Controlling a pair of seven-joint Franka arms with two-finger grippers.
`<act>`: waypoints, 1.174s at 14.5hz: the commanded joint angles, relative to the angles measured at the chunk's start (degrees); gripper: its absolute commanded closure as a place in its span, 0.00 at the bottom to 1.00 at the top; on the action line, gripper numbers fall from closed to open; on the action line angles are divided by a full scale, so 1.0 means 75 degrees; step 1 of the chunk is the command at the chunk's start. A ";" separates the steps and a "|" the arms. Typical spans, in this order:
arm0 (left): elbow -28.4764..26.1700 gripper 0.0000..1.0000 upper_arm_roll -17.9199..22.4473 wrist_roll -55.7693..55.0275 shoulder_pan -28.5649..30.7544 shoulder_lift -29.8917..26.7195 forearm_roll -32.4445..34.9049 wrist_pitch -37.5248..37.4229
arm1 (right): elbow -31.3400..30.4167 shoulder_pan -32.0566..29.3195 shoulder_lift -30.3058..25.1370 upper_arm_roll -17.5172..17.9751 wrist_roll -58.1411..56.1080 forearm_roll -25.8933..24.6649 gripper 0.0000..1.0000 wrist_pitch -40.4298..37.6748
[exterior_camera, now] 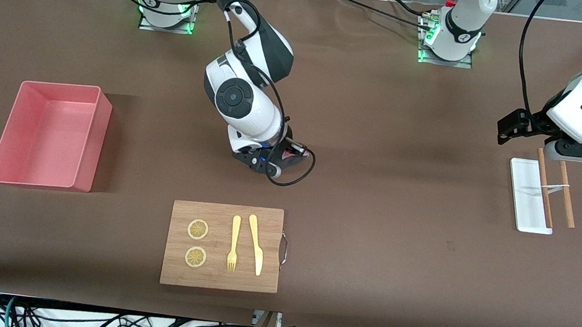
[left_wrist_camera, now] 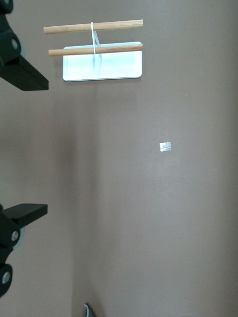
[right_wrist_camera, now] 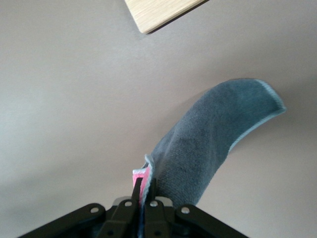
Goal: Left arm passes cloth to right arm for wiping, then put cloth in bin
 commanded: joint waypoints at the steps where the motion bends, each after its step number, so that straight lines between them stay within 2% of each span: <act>1: -0.0044 0.00 -0.0025 -0.0048 0.0005 -0.0032 0.0058 0.0084 | -0.0060 -0.0308 -0.0283 0.0095 -0.0249 0.0100 1.00 -0.0966; 4: -0.0032 0.00 -0.0025 -0.0060 -0.0042 -0.0032 0.0058 0.0072 | -0.0282 -0.0437 -0.0272 0.0049 -0.0988 -0.0122 1.00 -0.1846; 7: -0.0032 0.00 -0.0025 -0.0060 -0.0007 -0.0020 0.0058 0.0084 | -0.0855 -0.0531 -0.0225 -0.0056 -0.1445 -0.1163 1.00 -0.2105; 10: -0.0032 0.00 -0.0025 -0.0060 0.0005 -0.0020 0.0058 0.0072 | -0.1184 -0.0567 -0.0166 -0.0629 -0.2311 -0.1751 1.00 -0.2411; 17: 0.0003 0.00 -0.0025 -0.0060 0.0040 0.0039 0.0012 0.0084 | -0.1712 -0.0895 -0.0178 -0.1814 -0.4152 -0.2408 1.00 -0.2528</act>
